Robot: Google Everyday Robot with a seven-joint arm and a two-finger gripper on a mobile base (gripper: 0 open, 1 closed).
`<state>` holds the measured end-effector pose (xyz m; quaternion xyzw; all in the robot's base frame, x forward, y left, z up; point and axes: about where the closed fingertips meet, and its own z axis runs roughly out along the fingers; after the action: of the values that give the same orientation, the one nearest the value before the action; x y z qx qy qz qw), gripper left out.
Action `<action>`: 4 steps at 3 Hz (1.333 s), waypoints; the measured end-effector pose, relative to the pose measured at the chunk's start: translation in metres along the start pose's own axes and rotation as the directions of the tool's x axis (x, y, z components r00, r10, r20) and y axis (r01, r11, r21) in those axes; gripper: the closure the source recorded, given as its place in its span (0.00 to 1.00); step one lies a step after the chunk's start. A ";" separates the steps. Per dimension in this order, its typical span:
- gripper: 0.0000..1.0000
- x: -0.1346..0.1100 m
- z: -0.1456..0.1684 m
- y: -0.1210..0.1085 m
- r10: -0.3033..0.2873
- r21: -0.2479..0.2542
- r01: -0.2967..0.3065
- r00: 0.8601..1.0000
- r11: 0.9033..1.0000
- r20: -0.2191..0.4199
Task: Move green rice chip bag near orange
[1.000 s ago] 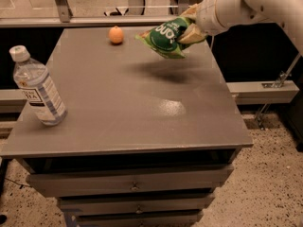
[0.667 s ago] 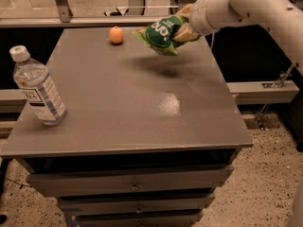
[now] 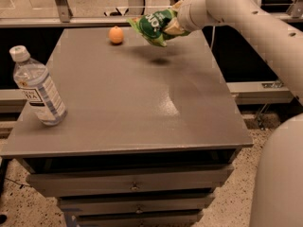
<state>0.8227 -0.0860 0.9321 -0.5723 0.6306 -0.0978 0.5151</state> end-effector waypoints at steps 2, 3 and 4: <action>1.00 0.007 0.044 -0.008 0.111 0.044 -0.108 0.993 0.993 -0.049; 1.00 0.016 0.057 -0.006 0.153 0.053 -0.150 0.985 0.987 -0.077; 0.82 0.024 0.067 -0.004 0.185 0.054 -0.181 0.977 0.982 -0.106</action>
Offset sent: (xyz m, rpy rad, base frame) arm 0.0583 0.0112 -0.0253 0.0902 0.0551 -0.1797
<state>0.8807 -0.0756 0.8917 -0.4939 0.7059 -0.0956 0.4987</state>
